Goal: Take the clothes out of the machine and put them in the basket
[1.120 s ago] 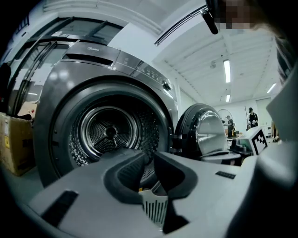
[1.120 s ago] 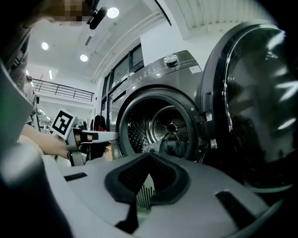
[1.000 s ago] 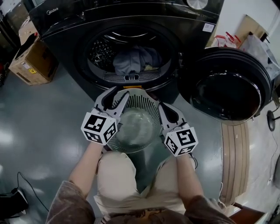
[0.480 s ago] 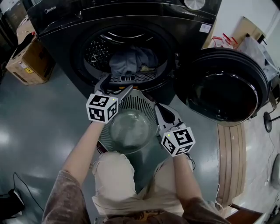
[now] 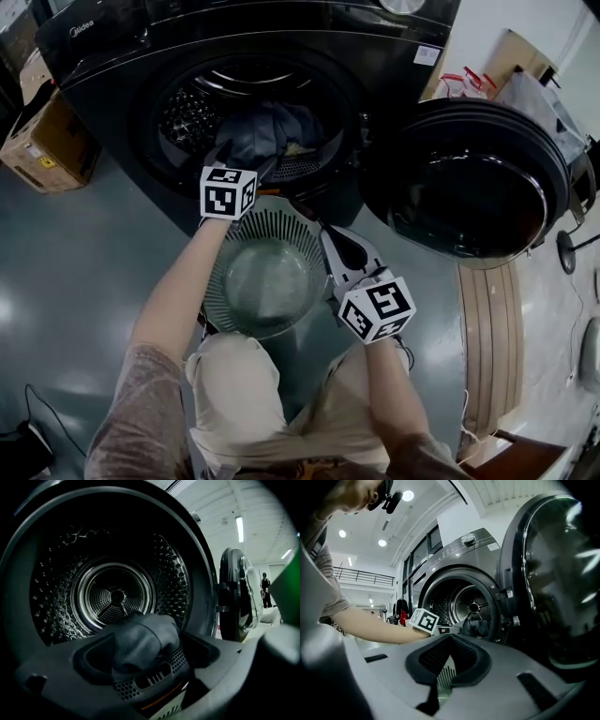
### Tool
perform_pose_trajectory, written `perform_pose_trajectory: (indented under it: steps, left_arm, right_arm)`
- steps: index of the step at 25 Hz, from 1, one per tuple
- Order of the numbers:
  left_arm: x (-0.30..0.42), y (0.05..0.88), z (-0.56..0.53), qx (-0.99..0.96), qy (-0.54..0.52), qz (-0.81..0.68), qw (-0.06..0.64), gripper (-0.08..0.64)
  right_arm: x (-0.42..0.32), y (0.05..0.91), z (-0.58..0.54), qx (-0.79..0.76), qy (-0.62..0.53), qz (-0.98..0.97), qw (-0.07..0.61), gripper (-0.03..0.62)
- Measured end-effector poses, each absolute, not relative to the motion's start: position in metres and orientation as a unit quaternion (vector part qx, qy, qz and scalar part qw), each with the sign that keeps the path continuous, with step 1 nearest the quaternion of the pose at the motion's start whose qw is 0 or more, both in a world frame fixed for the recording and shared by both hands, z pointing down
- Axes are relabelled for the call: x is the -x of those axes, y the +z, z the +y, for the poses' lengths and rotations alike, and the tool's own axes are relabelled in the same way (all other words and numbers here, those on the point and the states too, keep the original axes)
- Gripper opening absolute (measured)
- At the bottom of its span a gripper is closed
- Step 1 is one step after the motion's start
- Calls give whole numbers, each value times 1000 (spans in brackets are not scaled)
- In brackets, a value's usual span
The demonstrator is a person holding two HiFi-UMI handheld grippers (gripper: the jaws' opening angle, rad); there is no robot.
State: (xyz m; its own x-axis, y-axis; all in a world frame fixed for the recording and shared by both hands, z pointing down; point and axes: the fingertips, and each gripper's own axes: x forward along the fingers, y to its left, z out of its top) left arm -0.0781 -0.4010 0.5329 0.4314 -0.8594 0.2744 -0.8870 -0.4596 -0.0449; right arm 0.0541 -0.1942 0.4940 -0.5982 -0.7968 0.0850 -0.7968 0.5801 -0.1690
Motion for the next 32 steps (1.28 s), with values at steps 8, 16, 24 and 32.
perform_pose_trajectory:
  steps: [8, 16, 24, 32]
  left_arm:
    - [73, 558, -433, -839, 171, -513, 61, 366]
    - [73, 549, -417, -845, 172, -501, 70, 116]
    - [78, 525, -354, -863, 135, -479, 83, 80]
    - [76, 500, -269, -877, 135, -450, 104, 74]
  right_arm:
    - [-51, 499, -195, 449, -105, 887, -6, -3]
    - [-46, 494, -194, 443, -99, 891, 2, -3]
    - [-58, 496, -198, 456, -113, 883, 19, -3]
    - [-59, 499, -203, 457, -118, 881, 29, -3]
